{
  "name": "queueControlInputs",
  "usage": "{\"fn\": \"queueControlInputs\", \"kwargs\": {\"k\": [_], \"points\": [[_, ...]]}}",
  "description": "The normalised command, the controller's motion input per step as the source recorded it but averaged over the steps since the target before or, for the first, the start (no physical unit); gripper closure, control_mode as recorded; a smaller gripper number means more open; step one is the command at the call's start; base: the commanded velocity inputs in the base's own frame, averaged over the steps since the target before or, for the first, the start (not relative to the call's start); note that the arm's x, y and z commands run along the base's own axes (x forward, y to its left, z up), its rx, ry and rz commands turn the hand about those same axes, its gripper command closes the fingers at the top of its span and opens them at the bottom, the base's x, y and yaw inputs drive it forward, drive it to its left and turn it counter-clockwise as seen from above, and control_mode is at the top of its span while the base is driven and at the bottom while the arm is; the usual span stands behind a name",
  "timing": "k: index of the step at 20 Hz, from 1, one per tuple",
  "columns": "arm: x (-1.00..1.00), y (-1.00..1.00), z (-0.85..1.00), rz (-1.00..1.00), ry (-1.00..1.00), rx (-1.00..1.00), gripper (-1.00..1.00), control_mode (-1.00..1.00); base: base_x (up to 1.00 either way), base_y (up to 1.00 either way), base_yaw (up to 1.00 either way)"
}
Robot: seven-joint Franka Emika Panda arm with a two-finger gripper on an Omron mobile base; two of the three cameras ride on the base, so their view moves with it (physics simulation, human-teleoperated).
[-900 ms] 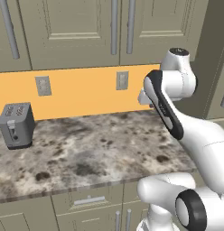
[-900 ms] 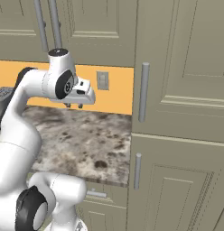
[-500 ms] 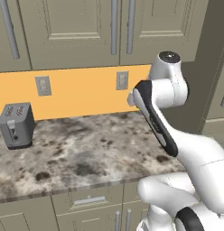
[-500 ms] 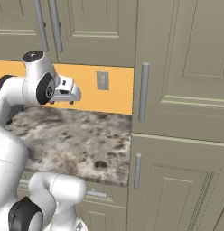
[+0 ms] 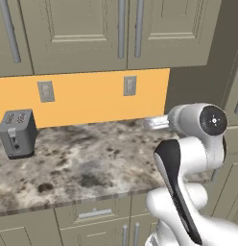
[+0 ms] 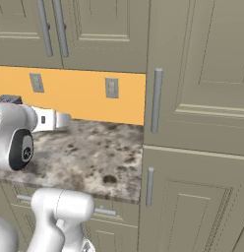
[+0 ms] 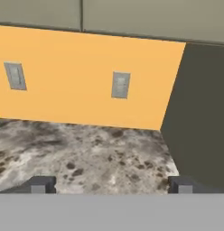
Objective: Open the cabinet directly in front. Then move the liquor and the mug to the dining counter with the jar on it.
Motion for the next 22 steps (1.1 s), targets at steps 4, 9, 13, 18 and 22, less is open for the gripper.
{"fn": "queueControlInputs", "kwargs": {"k": [4, 9, 13, 18, 22], "points": [[-0.7, 0.0, 0.17, 0.0, -0.64, 0.0, -1.0, -1.0, 0.0, 0.0, 0.0], [-0.62, -0.2, 0.13, 0.0, -0.55, 0.01, -1.0, -1.0, 0.0, 0.0, 0.0], [-0.39, -0.23, 0.01, 0.0, -0.41, 0.11, -1.0, -1.0, 0.0, 0.0, 0.0], [-0.01, 0.0, 0.0, 0.0, -0.04, 0.02, -1.0, -1.0, 0.0, 0.0, 0.0], [-0.01, 0.0, 0.25, 0.0, -0.16, 0.02, -1.0, -1.0, 0.0, 0.0, 0.0]]}}
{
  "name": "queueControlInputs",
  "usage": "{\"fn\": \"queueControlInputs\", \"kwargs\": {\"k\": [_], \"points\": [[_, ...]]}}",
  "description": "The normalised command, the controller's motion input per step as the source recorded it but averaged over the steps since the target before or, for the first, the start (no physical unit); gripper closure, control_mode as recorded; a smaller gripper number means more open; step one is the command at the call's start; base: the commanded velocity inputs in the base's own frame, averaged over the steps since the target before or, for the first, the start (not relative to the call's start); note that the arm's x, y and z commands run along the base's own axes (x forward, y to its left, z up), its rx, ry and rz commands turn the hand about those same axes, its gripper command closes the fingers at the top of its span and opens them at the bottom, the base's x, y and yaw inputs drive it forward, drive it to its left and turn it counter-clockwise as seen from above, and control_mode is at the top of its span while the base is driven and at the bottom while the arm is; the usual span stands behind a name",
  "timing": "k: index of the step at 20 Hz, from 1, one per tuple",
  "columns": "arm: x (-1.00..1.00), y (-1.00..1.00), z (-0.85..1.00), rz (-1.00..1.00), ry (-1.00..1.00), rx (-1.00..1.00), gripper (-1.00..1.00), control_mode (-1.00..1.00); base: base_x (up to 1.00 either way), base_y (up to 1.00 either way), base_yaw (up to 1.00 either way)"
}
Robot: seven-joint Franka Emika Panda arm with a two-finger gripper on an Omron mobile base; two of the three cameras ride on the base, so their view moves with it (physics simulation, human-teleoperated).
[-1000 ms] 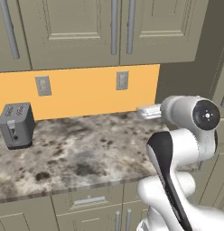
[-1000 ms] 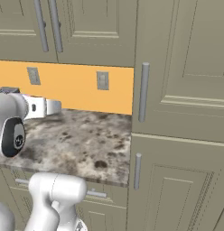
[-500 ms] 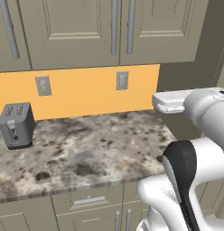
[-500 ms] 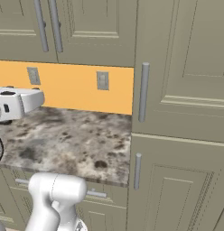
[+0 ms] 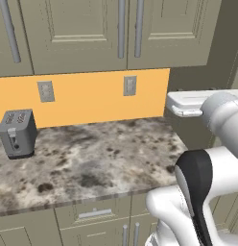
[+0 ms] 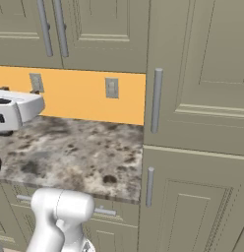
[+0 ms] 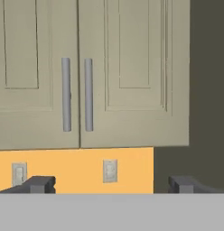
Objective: Open the cabinet directly in front. Then move the liquor and the mug to the dining counter with the jar on it.
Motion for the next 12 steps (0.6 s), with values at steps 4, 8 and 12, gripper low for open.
{"fn": "queueControlInputs", "kwargs": {"k": [4, 8, 12], "points": [[0.0, 0.0, 0.29, 0.0, -0.15, 0.02, -1.0, -1.0, 0.0, 0.0, 0.0], [0.14, 0.0, 0.22, 0.0, -0.04, 0.0, -1.0, -1.0, 0.0, 0.0, 0.0], [0.22, 0.0, 0.39, 0.0, -0.07, 0.0, -1.0, -1.0, 0.0, 0.0, 0.0]]}}
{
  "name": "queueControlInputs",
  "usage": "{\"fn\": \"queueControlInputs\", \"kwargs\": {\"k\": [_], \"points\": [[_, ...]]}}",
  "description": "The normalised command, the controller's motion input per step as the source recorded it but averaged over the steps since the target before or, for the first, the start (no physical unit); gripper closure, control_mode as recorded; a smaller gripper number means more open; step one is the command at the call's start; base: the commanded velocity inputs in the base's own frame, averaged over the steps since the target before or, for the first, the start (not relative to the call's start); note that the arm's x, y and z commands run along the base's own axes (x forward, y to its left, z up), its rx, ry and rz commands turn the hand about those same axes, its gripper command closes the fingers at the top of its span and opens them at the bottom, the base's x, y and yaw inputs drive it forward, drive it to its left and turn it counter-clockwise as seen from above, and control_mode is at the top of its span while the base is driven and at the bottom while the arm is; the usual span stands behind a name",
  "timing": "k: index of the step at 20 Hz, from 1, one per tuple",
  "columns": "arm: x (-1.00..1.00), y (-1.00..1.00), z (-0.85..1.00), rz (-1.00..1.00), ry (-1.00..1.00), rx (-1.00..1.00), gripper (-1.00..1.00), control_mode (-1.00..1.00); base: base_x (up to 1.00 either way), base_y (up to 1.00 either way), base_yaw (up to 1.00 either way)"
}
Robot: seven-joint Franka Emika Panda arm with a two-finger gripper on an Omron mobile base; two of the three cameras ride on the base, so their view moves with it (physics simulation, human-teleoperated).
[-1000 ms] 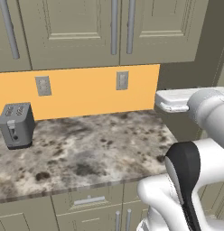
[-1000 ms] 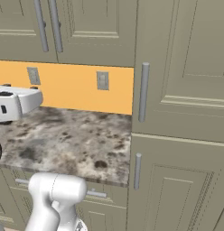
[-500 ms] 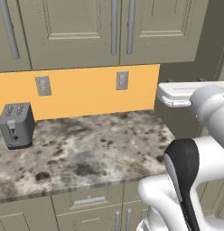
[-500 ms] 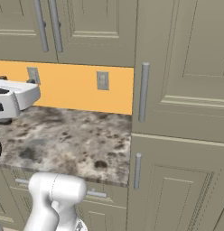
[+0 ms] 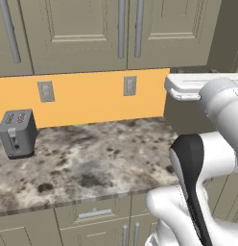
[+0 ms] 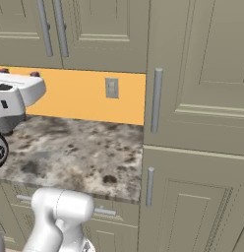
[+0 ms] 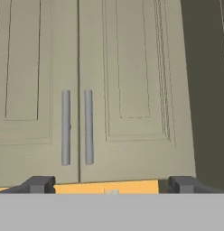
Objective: Open the cabinet directly in front. Then move the liquor and the mug to the dining counter with the jar on it.
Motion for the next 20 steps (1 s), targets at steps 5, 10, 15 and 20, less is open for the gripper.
{"fn": "queueControlInputs", "kwargs": {"k": [5, 10, 15, 20], "points": [[0.34, 0.0, 0.46, 0.04, -0.07, 0.0, -1.0, -1.0, 0.0, 0.0, 0.0], [0.51, 0.0, 0.33, 0.05, -0.03, 0.0, -1.0, -1.0, 0.0, 0.0, 0.0], [0.57, 0.1, 0.11, 0.05, 0.0, 0.0, -1.0, -1.0, 0.0, 0.0, 0.0], [0.5, 0.22, 0.0, 0.01, 0.0, -0.02, -1.0, -1.0, 0.0, 0.0, 0.0]]}}
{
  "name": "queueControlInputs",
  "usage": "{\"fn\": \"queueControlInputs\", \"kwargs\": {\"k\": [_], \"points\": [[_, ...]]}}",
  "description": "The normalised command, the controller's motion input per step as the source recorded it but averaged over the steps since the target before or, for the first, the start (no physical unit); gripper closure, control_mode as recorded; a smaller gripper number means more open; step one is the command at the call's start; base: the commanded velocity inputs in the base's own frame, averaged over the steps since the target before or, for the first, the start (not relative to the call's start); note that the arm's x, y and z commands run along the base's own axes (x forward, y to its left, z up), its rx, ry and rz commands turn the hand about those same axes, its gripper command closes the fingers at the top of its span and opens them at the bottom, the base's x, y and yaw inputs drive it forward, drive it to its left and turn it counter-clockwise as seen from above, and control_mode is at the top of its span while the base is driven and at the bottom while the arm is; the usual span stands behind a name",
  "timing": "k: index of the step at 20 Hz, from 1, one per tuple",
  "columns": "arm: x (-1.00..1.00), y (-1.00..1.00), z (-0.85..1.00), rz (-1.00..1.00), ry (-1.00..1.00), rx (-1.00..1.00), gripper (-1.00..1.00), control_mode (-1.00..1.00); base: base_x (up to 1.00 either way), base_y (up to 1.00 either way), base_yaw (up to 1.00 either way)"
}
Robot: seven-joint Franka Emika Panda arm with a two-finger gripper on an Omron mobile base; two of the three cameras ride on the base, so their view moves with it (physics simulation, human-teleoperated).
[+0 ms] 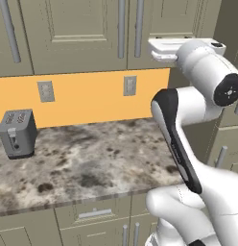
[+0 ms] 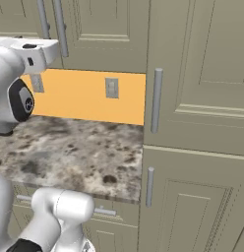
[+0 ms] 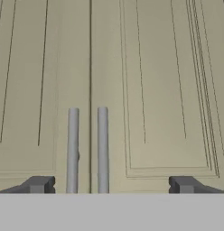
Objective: Open the cabinet directly in front. Then move the liquor and the mug to the dining counter with the jar on it.
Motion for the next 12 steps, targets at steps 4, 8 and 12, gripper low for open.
{"fn": "queueControlInputs", "kwargs": {"k": [4, 8, 12], "points": [[0.63, 0.04, 0.0, 0.0, 0.03, 0.0, -1.0, -1.0, 0.0, 0.0, 0.0], [0.79, 0.0, 0.0, 0.0, 0.09, 0.0, -1.0, -1.0, 0.0, 0.0, 0.0], [0.97, 0.19, -0.01, 0.0, 0.14, 0.0, -1.0, -1.0, 0.0, 0.0, 0.0]]}}
